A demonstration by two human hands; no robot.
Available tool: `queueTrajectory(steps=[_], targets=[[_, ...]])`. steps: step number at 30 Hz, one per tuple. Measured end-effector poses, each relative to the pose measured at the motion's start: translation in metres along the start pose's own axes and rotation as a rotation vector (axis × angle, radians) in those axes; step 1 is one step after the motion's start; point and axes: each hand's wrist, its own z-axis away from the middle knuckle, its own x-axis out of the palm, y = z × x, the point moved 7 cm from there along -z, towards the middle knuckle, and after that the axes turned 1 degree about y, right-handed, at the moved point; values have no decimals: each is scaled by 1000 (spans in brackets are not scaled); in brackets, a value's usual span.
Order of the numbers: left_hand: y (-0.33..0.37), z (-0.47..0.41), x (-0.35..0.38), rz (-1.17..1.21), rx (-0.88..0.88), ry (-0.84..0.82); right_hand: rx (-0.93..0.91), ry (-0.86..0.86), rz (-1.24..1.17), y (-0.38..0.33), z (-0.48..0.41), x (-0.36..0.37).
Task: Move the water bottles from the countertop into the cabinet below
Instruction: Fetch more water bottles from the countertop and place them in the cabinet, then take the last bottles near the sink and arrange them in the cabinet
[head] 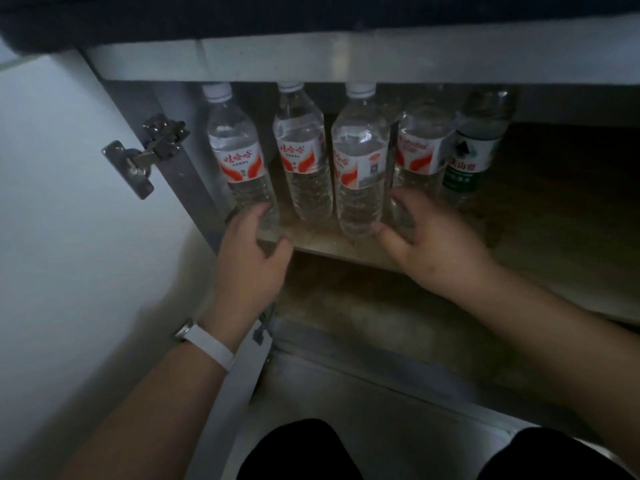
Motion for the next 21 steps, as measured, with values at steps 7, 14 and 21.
queueTrajectory(steps=[7, 14, 21], targets=[[35, 42, 23, -369, 337, -200, -201, -83, 337, -9, 27, 5], [73, 80, 3, -440, 392, -332, -251, -232, 386, -38, 60, -20], [139, 112, -82, -530, 370, -414, -246, -387, 325, -93, 97, -98]])
